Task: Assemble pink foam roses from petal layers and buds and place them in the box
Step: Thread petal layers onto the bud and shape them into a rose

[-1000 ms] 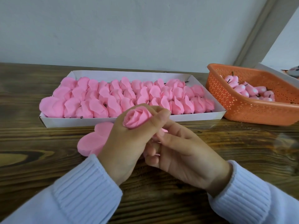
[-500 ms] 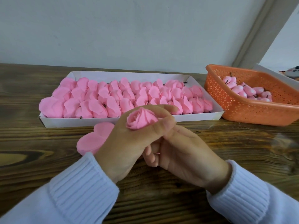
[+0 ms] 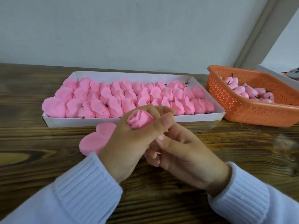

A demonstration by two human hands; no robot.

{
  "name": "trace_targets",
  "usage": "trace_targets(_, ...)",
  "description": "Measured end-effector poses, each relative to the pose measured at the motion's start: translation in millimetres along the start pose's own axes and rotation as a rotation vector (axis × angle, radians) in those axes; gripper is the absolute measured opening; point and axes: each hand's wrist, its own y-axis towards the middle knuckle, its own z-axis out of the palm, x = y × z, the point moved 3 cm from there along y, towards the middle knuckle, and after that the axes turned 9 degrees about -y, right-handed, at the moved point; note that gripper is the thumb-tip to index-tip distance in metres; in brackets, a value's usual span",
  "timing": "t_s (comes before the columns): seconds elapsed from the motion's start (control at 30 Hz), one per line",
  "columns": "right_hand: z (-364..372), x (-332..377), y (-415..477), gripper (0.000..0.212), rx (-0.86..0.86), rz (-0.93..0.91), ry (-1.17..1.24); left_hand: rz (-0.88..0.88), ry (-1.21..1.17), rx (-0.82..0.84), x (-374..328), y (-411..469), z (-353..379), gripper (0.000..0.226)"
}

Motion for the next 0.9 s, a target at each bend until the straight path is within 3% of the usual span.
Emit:
trace_targets(0.1, -1.4, -1.7, 1.3, 0.034, -0.012, 0.057, -0.039, -0.004, -0.036, 0.049, -3.3, -0.9, 2.5, 0.021)
trace_targets(0.2, -0.4, -0.6, 1.1, 0.024, -0.018, 0.028, -0.005, 0.003, 0.051, -0.031, -4.8, -0.1, -1.4, 0.025)
trace_targets(0.3, 0.0, 0.1, 0.8, 0.029, -0.003, -0.014, -0.004, -0.001, 0.063, -0.057, -1.7, 0.2, -3.4, 0.034)
trace_targets(0.37, -1.2, -0.6, 1.3, 0.019, -0.011, 0.002, -0.005, -0.009, 0.015, 0.003, -1.0, -1.1, 1.4, 0.02)
trace_targets(0.43, -1.5, -0.9, 2.1, 0.026, -0.005, 0.049, -0.02, -0.018, 0.017, 0.041, 0.1, -2.6, 3.6, 0.009)
trace_targets(0.63, -0.4, 0.7, 0.8, 0.03, -0.005, 0.009, 0.036, 0.018, 0.045, -0.021, 0.9, -0.1, -2.1, 0.016)
trace_targets(0.8, -1.0, -1.6, 2.6, 0.046, -0.018, 0.11, -0.016, -0.005, 0.07, 0.019, 3.8, -3.4, 0.8, 0.015)
trace_targets(0.9, 1.2, 0.2, 1.2, 0.036, 0.002, 0.081, 0.046, 0.018, 0.04, 0.006, 2.1, -2.2, -0.3, 0.016)
